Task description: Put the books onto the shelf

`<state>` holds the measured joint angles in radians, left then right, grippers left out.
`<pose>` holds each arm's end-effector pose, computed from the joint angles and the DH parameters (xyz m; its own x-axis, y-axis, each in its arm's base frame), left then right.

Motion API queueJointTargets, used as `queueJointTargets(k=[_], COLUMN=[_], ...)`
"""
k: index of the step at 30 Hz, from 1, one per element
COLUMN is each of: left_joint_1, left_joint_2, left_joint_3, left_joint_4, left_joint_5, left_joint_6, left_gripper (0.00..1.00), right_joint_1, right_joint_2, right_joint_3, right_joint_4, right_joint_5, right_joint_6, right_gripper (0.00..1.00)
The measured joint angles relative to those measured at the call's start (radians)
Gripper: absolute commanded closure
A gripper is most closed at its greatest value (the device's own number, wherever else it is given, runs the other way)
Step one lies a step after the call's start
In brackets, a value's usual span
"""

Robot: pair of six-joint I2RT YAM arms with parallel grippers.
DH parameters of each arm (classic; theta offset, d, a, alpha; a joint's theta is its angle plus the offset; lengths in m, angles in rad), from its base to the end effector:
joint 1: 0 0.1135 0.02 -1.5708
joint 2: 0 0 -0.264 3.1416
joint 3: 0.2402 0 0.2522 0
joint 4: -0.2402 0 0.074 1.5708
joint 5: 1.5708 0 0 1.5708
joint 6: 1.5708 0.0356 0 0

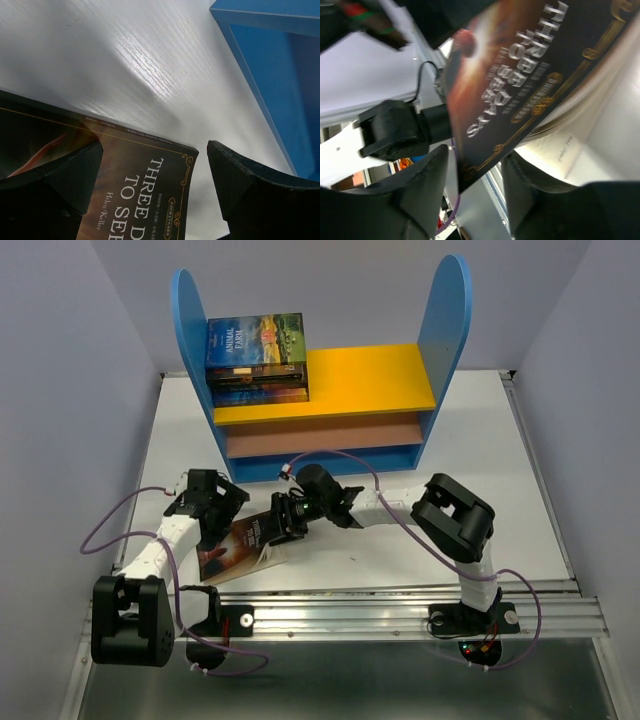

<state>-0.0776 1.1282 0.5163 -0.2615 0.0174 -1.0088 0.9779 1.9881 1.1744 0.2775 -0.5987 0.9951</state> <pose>0.2116 -0.0171 0.1765 -0.4823 -0.8111 -0.3309 -0.5994 0.5810 -0.5506 0.2224 0.3659 0.1652 -0.9571 -0.1805 -0.2265 -0.2809 0.3879 0.8778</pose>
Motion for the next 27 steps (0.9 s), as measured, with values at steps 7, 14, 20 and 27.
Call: queueJointTargets(k=[7,14,20,27], left_joint_1=[0.0,0.0,-0.008,-0.109], left_joint_2=[-0.009,-0.014,-0.015,-0.072], left_joint_3=[-0.006,-0.009,0.006,0.214], left_joint_4=[0.006,0.011,0.017,-0.048], left_joint_5=[0.0,0.004,0.156,0.264], left_joint_6=[-0.004,0.0,0.117,0.323], left_gripper=[0.01,0.01,0.01,0.01], right_joint_1=[0.005,0.006,0.006,0.0], right_joint_2=[0.043,0.049,0.01,-0.231], right_joint_3=[0.016,0.016,0.004,-0.075], right_joint_4=[-0.147,-0.186,-0.201,-0.296], right_joint_5=[0.075,0.11,0.125,0.186], right_joint_6=[-0.008,-0.016,-0.149,-0.486], right_gripper=[0.81,0.99,0.99,0.99])
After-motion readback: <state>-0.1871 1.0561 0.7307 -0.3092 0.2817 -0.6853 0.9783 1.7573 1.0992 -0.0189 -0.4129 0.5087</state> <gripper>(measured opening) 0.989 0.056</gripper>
